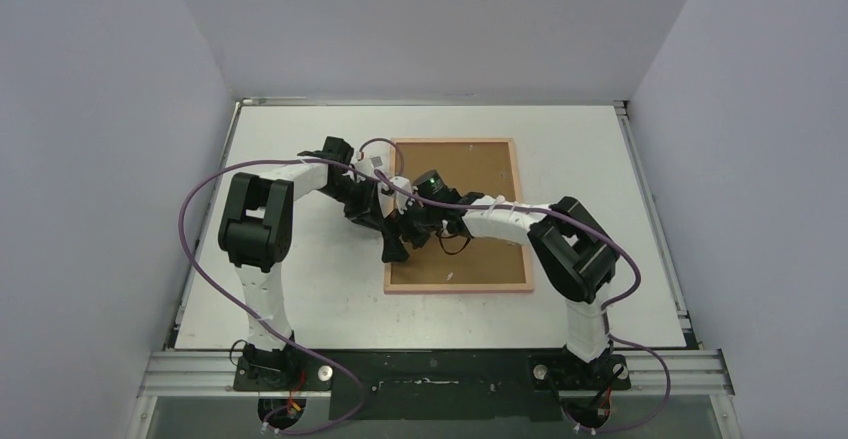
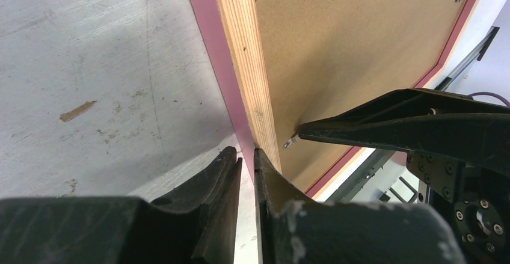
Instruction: Put the photo into the frame
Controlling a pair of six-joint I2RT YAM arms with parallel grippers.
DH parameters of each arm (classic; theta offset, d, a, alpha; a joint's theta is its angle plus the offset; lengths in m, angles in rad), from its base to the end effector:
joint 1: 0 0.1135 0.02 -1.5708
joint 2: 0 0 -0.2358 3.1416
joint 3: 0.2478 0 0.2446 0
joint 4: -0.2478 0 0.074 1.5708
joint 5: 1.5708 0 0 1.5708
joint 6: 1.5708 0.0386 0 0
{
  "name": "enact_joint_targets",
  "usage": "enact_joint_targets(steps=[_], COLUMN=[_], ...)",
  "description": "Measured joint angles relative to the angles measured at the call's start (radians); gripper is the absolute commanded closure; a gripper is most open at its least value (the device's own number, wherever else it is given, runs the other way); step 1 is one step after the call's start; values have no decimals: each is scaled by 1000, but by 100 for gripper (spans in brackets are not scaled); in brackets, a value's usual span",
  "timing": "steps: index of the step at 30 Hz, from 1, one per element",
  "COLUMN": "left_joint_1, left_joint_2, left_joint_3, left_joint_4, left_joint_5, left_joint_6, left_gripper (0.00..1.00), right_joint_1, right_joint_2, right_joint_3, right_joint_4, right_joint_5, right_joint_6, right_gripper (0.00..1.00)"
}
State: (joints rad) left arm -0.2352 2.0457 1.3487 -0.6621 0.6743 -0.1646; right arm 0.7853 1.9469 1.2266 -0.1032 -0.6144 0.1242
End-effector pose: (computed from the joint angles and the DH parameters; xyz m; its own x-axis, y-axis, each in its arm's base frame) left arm 0.3542 -0.1097 0.1152 -0.9886 0.1053 -0.1073 0.1496 0.7565 -0.6366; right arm 0.2644 0.2958 0.1441 -0.6206 -0.4774 -0.6220 -0.7840 0.3628 0.5038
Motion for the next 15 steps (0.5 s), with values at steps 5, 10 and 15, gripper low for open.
enact_joint_targets(steps=[5, 10, 15], left_joint_1=[-1, -1, -1], left_joint_2=[0, 0, 0], left_joint_3=[0, 0, 0], left_joint_4=[0, 0, 0], left_joint_5=[0, 0, -1], left_joint_6=[0, 0, 0], left_gripper=[87, 88, 88], right_joint_1=[2, 11, 19], right_joint_2=[-34, -44, -44], right_joint_3=[-37, -57, -57], right_joint_4=[-5, -2, -2], right_joint_5=[0, -6, -6], right_joint_6=[18, 43, 50], right_gripper=[2, 2, 2])
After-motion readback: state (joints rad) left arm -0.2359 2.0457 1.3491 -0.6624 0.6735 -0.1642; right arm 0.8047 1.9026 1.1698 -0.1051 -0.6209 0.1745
